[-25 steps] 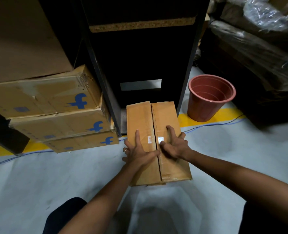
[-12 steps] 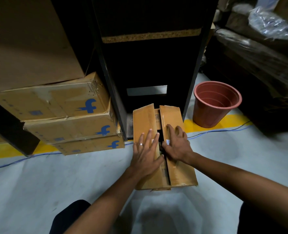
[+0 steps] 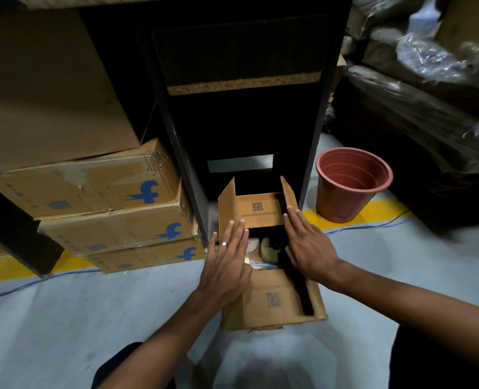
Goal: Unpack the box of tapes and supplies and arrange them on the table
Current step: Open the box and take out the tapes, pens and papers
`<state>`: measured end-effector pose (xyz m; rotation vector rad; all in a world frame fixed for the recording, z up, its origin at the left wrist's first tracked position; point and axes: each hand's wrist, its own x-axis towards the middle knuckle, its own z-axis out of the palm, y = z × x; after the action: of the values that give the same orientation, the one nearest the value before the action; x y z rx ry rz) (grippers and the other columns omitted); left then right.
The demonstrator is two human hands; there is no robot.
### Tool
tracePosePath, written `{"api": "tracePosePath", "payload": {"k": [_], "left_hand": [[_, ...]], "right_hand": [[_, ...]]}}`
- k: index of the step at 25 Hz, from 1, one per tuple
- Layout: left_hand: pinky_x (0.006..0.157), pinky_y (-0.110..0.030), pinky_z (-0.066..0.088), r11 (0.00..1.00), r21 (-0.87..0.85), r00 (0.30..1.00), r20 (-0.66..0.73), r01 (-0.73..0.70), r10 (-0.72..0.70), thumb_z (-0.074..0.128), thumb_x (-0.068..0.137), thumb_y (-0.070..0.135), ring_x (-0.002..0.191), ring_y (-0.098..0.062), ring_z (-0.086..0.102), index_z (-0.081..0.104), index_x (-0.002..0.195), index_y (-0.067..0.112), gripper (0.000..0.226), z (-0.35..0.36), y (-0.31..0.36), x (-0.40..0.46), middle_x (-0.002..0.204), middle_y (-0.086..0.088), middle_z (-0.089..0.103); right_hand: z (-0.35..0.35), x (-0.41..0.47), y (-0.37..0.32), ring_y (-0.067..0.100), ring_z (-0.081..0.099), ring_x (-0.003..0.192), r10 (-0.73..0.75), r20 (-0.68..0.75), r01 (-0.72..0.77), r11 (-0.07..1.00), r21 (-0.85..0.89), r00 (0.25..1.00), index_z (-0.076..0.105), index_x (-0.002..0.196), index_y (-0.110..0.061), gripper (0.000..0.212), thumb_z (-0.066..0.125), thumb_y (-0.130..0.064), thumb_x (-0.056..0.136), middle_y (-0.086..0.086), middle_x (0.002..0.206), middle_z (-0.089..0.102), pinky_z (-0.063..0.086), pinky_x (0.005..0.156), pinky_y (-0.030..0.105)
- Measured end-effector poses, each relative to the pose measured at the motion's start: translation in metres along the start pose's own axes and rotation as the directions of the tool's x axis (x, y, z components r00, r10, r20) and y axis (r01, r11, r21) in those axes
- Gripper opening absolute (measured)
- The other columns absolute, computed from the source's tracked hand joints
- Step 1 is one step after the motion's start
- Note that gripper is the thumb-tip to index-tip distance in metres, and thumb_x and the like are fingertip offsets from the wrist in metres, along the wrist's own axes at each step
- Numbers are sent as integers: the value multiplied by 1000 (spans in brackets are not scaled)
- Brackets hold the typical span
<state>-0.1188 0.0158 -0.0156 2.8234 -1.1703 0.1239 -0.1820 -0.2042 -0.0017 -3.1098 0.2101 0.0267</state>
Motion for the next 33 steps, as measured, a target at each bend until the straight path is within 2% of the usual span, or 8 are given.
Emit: {"api": "tracePosePath", "payload": {"k": [2,6,9,12,19,24,29,33], "left_hand": [[119,-58,20,999,49,1000,-7,8,-8,25,88,34,154,-29,4,24,156,7,73,-9,-9,0,167,-10,3],[120,-60,10,975,221,999,40,17,-27,18,90,33,153,-37,-7,20,155,3,72,-26,-16,-4,166,-17,0],[121,-60,-3,951,302,989,110,58,-96,35,97,33,150,-38,-19,0,156,1,76,-34,-20,-9,163,-23,-14],[120,-61,-4,933,339,970,157,123,-185,32,99,33,150,-40,-16,0,155,-1,74,-30,-30,-17,162,-27,-12],[120,-60,7,929,218,884,304,300,-356,31,100,50,150,-44,-12,-4,158,13,77,9,-42,-26,162,-24,-17],[117,-63,-4,924,67,887,259,378,-382,35,96,53,147,-44,-24,-9,158,17,84,33,-42,-19,161,-19,-27],[116,-61,-8,920,-2,900,209,391,-382,8,83,63,149,-39,-22,-6,159,21,88,44,-49,-24,163,-13,-23],[119,-61,-9,904,-61,884,247,423,-397,31,100,50,151,-39,-15,4,159,19,72,24,-43,-14,166,-14,-11]], "right_hand": [[-3,0,11,38,20,151,32,10,-31,997,-76,999,30,153,2,65,47,-26,96,21,164,11,40,112,54],[-15,0,28,40,22,150,67,-20,-70,964,-257,998,48,144,-1,57,27,-21,95,22,163,18,31,114,58],[-10,0,48,37,-10,153,156,116,-100,915,-390,981,14,158,-5,60,13,-30,104,22,165,-10,4,123,53],[-7,-1,62,38,-12,153,222,166,-127,886,-447,961,3,159,-4,64,3,-35,103,24,165,-11,-1,122,55],[-1,2,68,43,-4,153,260,341,-205,960,-191,903,3,159,-8,73,40,-40,104,27,164,-8,19,123,51],[17,12,74,47,-2,151,268,385,-263,963,-67,883,0,158,-7,76,36,-47,103,31,162,-4,17,123,54],[22,13,76,45,-8,152,256,446,-332,938,102,858,-9,159,-9,75,30,-46,106,31,162,-9,10,123,53],[20,12,78,45,12,150,263,395,-350,922,167,880,9,157,-9,70,39,-44,104,29,161,8,26,118,51]]}}
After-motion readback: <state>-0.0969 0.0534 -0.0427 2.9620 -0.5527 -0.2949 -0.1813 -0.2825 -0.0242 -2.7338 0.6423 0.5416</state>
